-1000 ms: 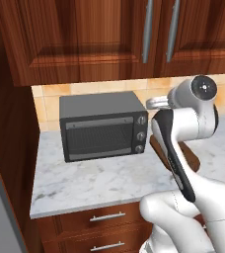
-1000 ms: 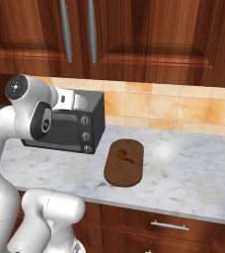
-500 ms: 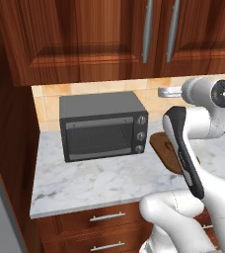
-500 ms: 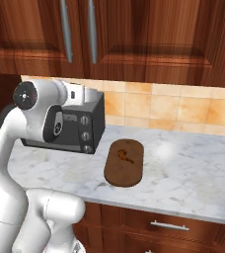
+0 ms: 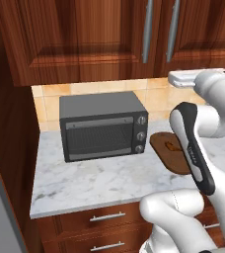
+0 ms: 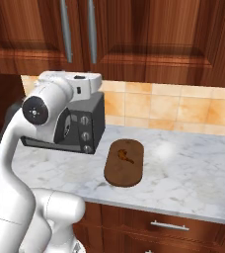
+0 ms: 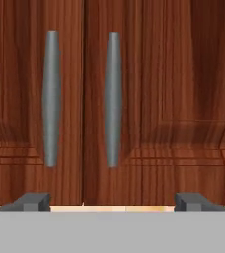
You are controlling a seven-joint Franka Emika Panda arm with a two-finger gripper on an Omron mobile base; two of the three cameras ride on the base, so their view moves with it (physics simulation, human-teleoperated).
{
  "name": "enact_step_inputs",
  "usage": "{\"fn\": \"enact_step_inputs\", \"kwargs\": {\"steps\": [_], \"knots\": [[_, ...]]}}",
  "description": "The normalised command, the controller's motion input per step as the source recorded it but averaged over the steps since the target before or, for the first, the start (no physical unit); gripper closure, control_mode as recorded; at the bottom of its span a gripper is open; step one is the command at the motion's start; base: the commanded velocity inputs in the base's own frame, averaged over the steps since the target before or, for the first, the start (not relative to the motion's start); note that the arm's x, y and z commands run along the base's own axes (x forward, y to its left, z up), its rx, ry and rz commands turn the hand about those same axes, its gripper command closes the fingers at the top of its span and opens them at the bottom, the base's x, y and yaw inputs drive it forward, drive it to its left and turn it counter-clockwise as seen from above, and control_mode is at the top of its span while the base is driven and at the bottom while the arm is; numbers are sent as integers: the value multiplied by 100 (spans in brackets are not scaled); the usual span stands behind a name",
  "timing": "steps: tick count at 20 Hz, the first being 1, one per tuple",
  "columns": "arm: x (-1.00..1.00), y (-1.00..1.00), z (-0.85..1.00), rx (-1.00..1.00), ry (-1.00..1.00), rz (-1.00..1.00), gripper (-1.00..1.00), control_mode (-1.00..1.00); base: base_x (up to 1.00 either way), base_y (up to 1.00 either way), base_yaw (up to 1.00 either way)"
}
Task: Open the cabinet, retrieve the rolling pin, and place it next to the meat on the cutting board to prepare for tenderizing.
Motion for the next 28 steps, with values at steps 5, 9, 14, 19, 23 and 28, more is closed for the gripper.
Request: {"fn": "enact_step_inputs", "kwargs": {"steps": [5,9,14,19,23,28], "knots": [[-4,0,44,1,-24,1,-100,-100,0,0,0],[10,5,33,0,-5,0,-100,-100,0,0,0],[19,4,12,0,1,0,-100,-100,0,0,0],[10,4,0,0,1,0,-100,-100,0,0,0],[0,0,0,0,0,0,-100,-100,0,0,0],[0,0,0,0,0,0,-100,-100,0,0,0]]}}
